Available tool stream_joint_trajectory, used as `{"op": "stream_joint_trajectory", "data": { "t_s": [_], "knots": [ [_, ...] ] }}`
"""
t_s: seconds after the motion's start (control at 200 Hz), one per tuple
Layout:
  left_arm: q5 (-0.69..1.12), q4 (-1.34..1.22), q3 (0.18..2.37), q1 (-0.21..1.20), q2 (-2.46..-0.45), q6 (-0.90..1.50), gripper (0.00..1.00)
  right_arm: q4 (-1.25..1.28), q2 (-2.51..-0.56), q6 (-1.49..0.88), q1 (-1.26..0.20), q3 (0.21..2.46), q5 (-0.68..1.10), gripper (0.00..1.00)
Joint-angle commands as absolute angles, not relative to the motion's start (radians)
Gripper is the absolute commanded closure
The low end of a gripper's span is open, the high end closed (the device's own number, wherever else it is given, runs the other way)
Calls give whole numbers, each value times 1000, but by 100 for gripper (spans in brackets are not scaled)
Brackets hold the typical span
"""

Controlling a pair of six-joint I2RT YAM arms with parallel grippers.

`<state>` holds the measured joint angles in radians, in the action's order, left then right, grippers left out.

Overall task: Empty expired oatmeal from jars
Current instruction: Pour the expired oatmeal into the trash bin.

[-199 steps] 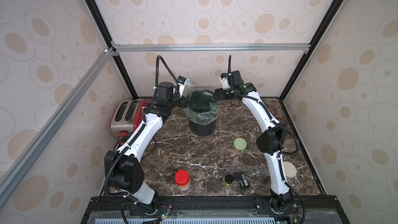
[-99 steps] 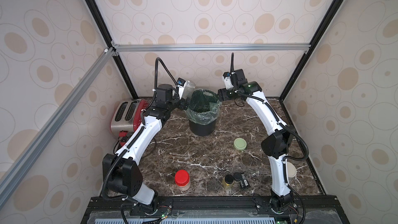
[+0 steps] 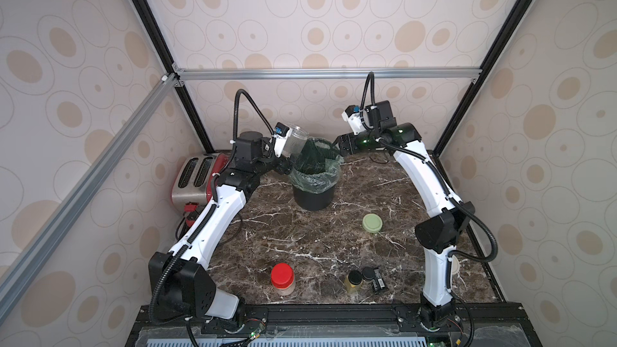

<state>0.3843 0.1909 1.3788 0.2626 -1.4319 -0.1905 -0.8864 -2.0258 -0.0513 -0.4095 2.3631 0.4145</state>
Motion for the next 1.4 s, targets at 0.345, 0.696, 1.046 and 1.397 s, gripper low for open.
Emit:
{"op": "stream_joint_trajectory", "data": {
  "t_s": [0.345, 0.696, 1.046, 1.397],
  "knots": [
    [580, 141, 1401, 275, -1346, -213, 100, -514, -1959, -141, -521, 2235, 788, 1],
    [630, 148, 1400, 290, -1327, -204, 100, -415, -2041, -231, -570, 2268, 854, 1],
    [642, 149, 1399, 292, -1315, -199, 100, -281, -2060, -351, -571, 2244, 911, 25],
    [492, -88, 1256, 292, -1242, -157, 1, -296, -2002, -547, -548, 2225, 866, 68]
  ]
}}
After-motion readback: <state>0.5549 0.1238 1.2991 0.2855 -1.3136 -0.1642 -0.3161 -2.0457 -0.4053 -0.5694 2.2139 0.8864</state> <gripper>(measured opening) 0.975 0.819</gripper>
